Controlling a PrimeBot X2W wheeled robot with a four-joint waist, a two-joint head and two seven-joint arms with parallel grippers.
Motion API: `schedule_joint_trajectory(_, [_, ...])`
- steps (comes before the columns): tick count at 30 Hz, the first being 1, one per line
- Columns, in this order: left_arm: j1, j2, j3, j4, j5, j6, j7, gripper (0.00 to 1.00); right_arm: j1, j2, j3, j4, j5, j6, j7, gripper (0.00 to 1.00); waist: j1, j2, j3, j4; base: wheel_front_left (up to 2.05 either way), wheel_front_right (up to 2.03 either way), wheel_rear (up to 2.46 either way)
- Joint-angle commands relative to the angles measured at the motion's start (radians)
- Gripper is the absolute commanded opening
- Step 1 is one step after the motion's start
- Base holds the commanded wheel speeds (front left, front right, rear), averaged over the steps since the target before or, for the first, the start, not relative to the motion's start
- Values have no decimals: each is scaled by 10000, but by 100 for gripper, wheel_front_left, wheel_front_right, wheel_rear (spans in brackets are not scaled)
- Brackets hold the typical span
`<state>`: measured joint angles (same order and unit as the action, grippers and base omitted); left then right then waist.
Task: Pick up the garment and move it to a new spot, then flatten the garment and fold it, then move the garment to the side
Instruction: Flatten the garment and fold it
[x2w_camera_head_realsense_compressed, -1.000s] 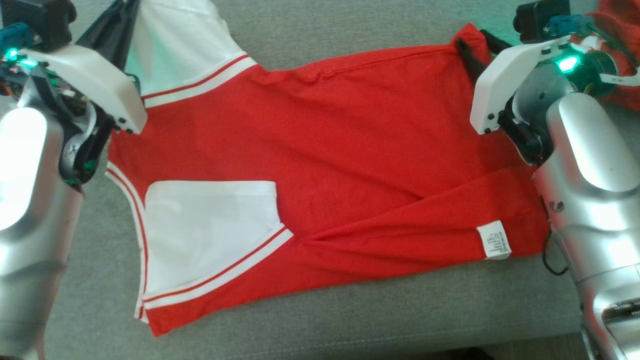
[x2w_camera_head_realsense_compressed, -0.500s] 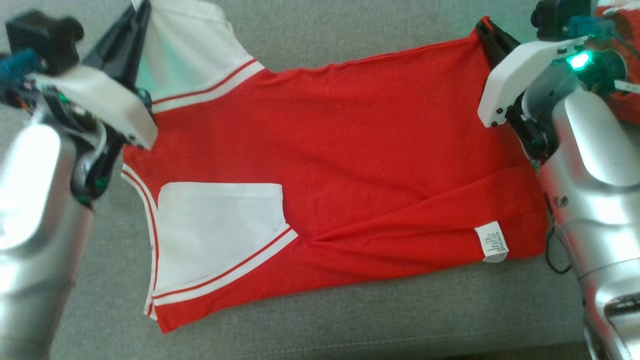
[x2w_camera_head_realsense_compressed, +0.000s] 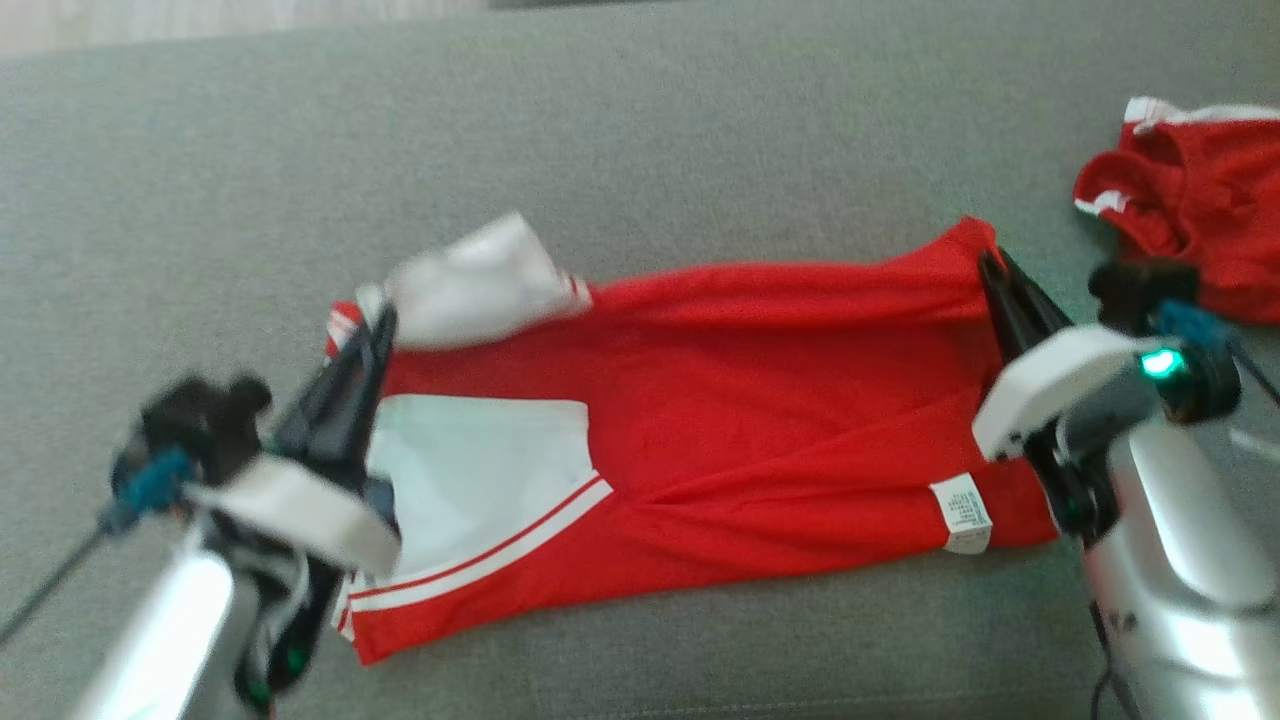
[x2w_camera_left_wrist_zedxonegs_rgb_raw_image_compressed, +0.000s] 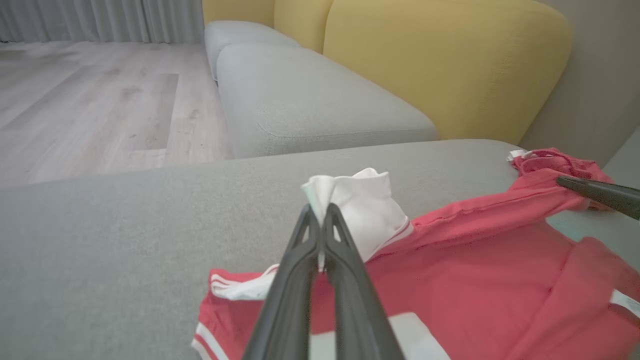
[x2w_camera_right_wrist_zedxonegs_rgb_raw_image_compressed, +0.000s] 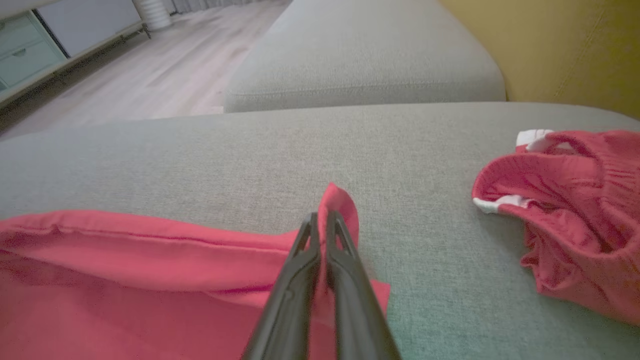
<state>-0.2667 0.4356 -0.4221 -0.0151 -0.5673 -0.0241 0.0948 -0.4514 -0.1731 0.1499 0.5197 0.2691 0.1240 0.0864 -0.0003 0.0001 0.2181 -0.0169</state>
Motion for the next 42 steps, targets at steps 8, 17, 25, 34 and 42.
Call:
schedule_joint_trajectory(8, [1425, -159, 175, -500, -303, 523, -702, 0, 1696, 521, -967, -1942, -434, 67, 168, 0, 3, -1, -514, 274, 0, 0, 0])
schedule_joint_trajectory(17, [2284, -623, -61, -118, -443, 635, -1379, 0, 2978, 980, -1657, -2923, -824, 67, 409, 0, 3, -1, -625, 321, 0, 0, 0])
schedule_joint_trajectory(25, [2874, -777, -254, 115, -559, 660, -1616, 0, 3506, 1169, -1951, -2963, -872, 67, 267, 31, 3, -1, -840, 344, 0, 0, 0])
schedule_joint_trajectory(34, [3494, -1023, -90, 840, -478, 1136, -2456, 100, 4148, 1223, -2587, -2852, -700, 67, -152, 100, 3, -1, -1358, 413, 0, 0, 0])
schedule_joint_trajectory(42, [3585, -1252, 377, 820, -370, 1709, -3121, 100, 4556, 1226, -2891, -2985, -575, 67, -34, 100, 3, -1, -1846, 705, 0, 0, 0])
